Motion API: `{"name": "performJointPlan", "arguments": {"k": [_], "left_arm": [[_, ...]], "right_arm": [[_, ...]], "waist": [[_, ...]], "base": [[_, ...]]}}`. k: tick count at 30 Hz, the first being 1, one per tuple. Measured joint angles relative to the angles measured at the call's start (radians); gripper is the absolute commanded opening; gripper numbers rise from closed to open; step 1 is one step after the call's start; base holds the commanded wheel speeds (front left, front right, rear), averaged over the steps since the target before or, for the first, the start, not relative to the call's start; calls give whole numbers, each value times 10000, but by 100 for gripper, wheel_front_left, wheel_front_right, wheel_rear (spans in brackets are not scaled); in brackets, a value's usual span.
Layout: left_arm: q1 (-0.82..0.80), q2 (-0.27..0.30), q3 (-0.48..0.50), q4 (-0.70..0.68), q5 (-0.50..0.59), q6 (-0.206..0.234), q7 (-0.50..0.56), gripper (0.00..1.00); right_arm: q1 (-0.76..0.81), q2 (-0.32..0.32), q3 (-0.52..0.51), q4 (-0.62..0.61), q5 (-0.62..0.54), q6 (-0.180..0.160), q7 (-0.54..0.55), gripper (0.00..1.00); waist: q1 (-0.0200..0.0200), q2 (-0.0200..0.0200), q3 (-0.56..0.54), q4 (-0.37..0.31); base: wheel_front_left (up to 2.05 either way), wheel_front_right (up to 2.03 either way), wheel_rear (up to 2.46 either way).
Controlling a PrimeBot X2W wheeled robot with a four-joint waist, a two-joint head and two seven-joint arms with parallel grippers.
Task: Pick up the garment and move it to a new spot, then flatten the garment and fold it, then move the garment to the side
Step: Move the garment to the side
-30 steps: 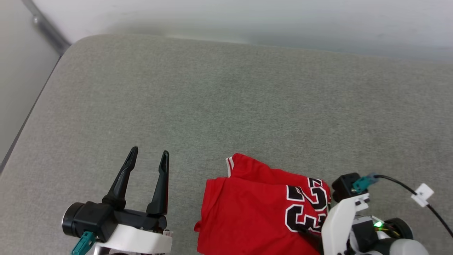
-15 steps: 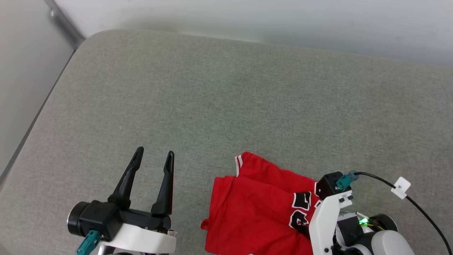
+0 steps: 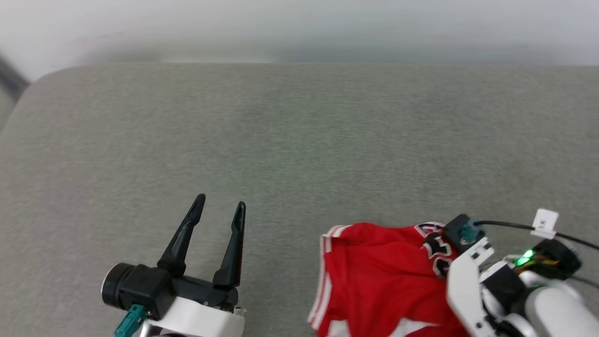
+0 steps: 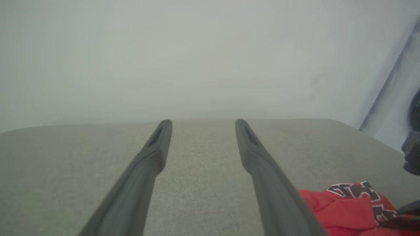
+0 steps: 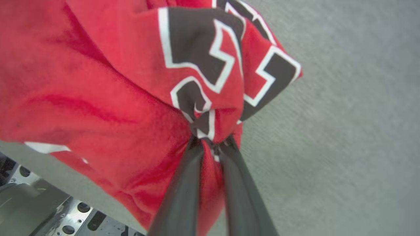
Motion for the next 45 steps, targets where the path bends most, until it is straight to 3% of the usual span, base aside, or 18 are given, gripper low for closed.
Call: {"name": "performJointPlan", "arguments": {"k": [6, 10, 18, 25, 31, 44, 45], "left_arm": [[-589, -50, -527, -290, 251, 0, 2, 100], [-1190, -54, -1037, -575, 439, 0, 0, 100], [-2439, 472, -2019, -851, 702, 0, 2, 100], [-3168, 932, -2556, -1049, 821, 0, 2, 100], [-3637, 1279, -2723, -1227, 895, 0, 2, 100], [-3690, 1415, -2562, -1344, 966, 0, 2, 100], [-3690, 1392, -2554, -1338, 965, 0, 2, 100]], "right_arm": [[-676, -2015, -4, -644, 13, 0, 50, 0], [-1267, -3264, -270, -608, -2, 2, -541, 0], [-2316, -4360, -842, 1172, -731, 4, -2558, 0], [-2956, -4303, -1576, 3206, -1371, 4, -4084, 0], [-3778, -3820, -2621, 5409, -1973, 6, -5747, 0], [-4866, -3141, -3866, 7461, -3147, 6, -6886, 0], [-4867, -3101, -3912, 7463, -3266, 6, -6957, 31]], "waist": [[0, 0, 305, -1199], [0, 0, 793, -1918], [0, 0, 2207, -3044], [1, 0, 3285, -3586], [1, 0, 4316, -3711], [1, 0, 4757, -3304], [1, 0, 4716, -3289]], "base": [[0, 0, 0], [0, 0, 0], [0, 0, 0], [0, 0, 0], [0, 0, 0], [0, 0, 0], [0, 0, 0]]}}
